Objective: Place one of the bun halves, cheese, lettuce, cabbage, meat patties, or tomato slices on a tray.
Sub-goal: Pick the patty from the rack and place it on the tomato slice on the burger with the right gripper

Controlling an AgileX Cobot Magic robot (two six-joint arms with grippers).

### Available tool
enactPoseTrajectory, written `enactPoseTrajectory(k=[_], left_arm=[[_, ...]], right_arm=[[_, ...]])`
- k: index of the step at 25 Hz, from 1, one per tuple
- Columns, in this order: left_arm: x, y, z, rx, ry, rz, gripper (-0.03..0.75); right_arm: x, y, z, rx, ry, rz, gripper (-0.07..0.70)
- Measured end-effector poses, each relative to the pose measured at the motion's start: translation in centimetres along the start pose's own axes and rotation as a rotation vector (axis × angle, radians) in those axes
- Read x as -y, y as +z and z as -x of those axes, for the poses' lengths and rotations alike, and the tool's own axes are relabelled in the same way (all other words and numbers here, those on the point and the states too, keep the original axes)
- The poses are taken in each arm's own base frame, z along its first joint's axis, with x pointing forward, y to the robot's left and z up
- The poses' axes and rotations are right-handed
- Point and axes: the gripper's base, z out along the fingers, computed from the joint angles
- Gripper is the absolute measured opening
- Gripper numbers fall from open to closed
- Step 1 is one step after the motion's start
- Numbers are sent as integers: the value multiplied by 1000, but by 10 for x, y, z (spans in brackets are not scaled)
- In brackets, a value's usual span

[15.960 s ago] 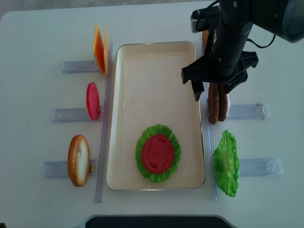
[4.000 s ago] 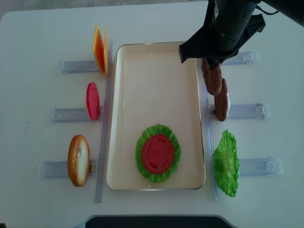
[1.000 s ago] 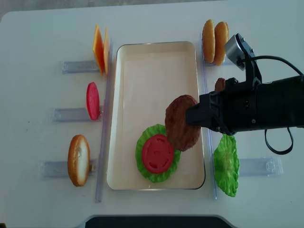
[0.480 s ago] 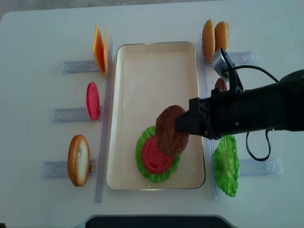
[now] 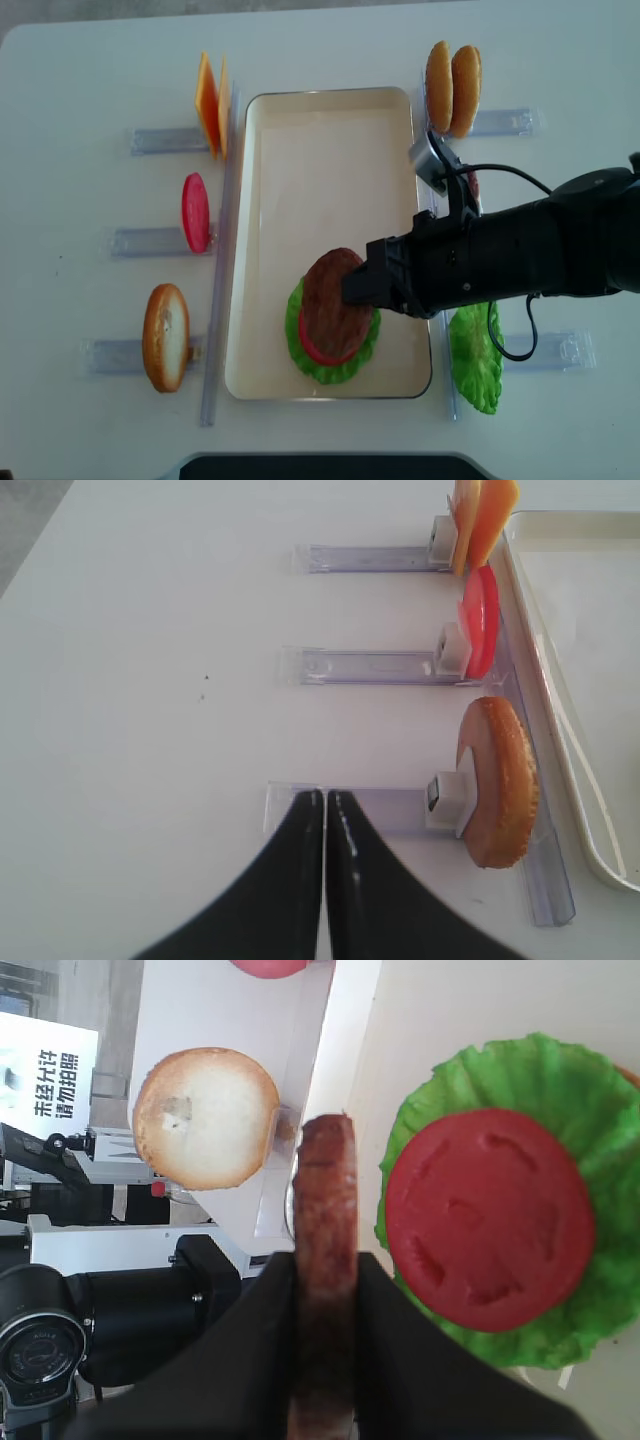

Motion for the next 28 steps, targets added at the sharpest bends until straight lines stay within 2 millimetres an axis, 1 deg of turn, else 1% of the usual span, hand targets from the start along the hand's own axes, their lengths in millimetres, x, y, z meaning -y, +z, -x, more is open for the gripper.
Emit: enactPoseTrajectory(k=[9, 17, 28], left_arm=[[0, 0, 0, 0, 0, 0, -7], [0, 0, 0, 0, 0, 0, -7], [0, 0, 0, 0, 0, 0, -7]], right_arm=[[2, 2, 1, 24, 4, -36, 108], [15, 15, -1, -4, 68, -50, 108], [25, 23, -1, -8, 117, -53, 108]])
